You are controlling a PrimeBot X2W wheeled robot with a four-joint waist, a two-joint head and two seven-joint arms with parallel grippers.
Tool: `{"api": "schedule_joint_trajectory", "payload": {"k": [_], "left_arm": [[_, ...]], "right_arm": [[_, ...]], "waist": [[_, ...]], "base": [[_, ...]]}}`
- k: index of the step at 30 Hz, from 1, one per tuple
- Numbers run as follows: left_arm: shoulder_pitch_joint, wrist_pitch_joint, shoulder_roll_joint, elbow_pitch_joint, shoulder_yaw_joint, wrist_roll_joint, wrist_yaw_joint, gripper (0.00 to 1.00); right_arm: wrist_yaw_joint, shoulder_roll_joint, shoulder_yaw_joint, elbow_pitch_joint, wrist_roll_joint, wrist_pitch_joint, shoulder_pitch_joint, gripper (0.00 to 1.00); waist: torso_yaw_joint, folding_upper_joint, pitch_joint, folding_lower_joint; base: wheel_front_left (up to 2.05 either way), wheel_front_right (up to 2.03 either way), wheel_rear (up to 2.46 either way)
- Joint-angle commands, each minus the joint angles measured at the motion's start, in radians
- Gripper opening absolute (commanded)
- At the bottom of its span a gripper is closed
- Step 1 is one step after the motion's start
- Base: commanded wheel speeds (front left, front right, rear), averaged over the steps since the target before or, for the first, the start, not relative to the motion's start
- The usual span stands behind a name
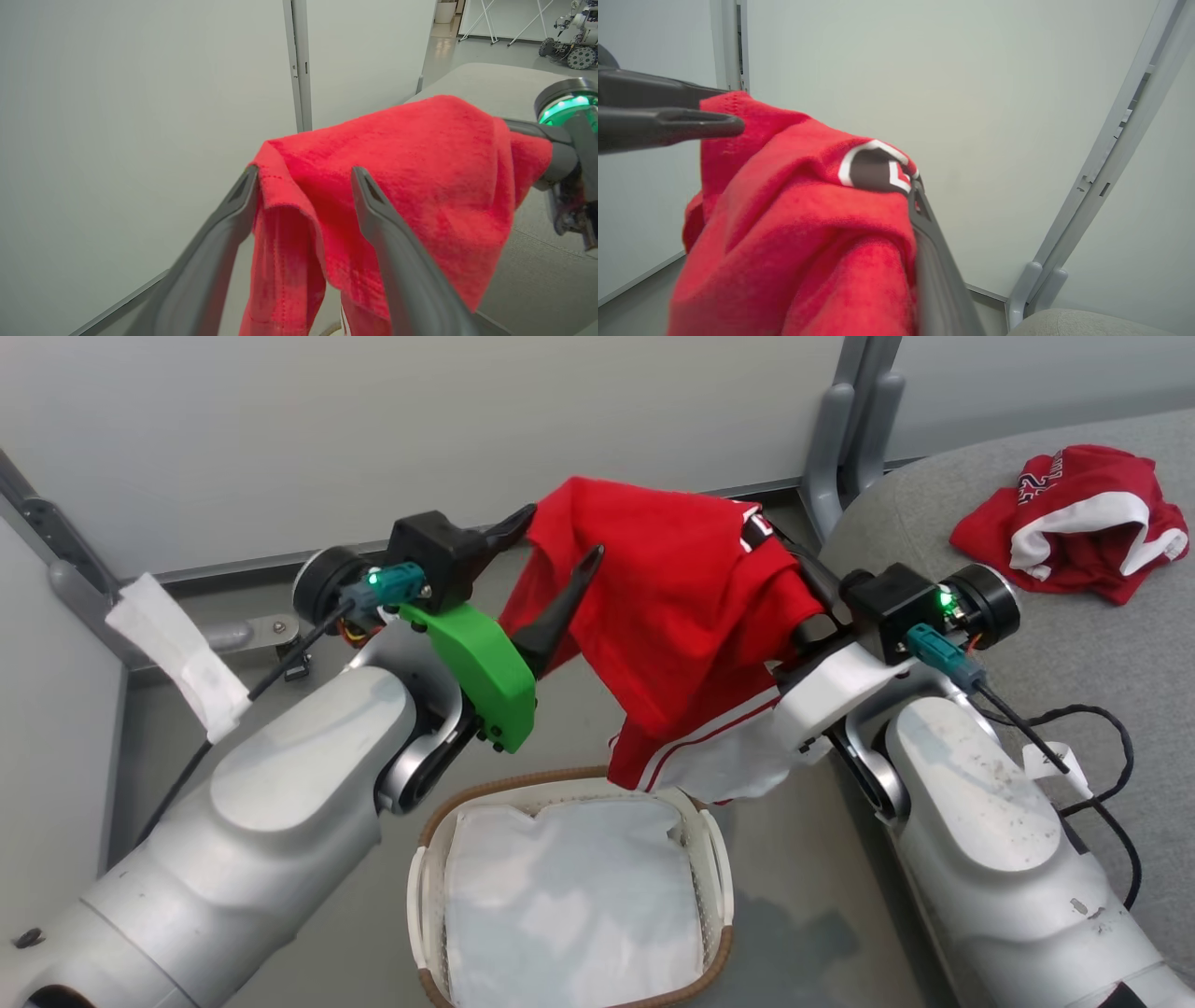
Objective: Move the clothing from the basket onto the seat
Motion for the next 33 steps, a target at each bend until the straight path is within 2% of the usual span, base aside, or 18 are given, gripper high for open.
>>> {"api": "schedule_joint_trajectory", "payload": {"k": [1,11,26,33], "left_arm": [[0.027,-0.013,0.011,-0.008,-0.004,0.013,0.009,1.0],[0.162,-0.07,0.026,-0.078,-0.03,-0.001,0.04,1.0],[0.3,-0.128,0.028,-0.133,-0.043,0.036,0.075,1.0],[0.324,-0.134,0.017,-0.162,-0.031,0.068,0.083,1.0]], "right_arm": [[-0.001,-0.007,-0.014,-0.008,-0.006,-0.005,0.009,0.0],[-0.001,-0.032,-0.119,-0.036,-0.021,-0.005,0.068,0.0],[-0.001,-0.026,-0.195,-0.073,-0.036,-0.005,0.159,0.0],[-0.001,-0.029,-0.213,-0.089,-0.04,0.001,0.169,0.0]], "waist": [[0.0,0.0,0.0,0.0],[-0.005,0.0,0.004,0.0],[-0.024,0.0,-0.004,0.0],[-0.068,0.0,0.008,0.0]], "base": [[0.0,0.0,0.0],[0.0,0.0,0.0],[0.0,0.0,0.0],[0.0,0.0,0.0]]}}
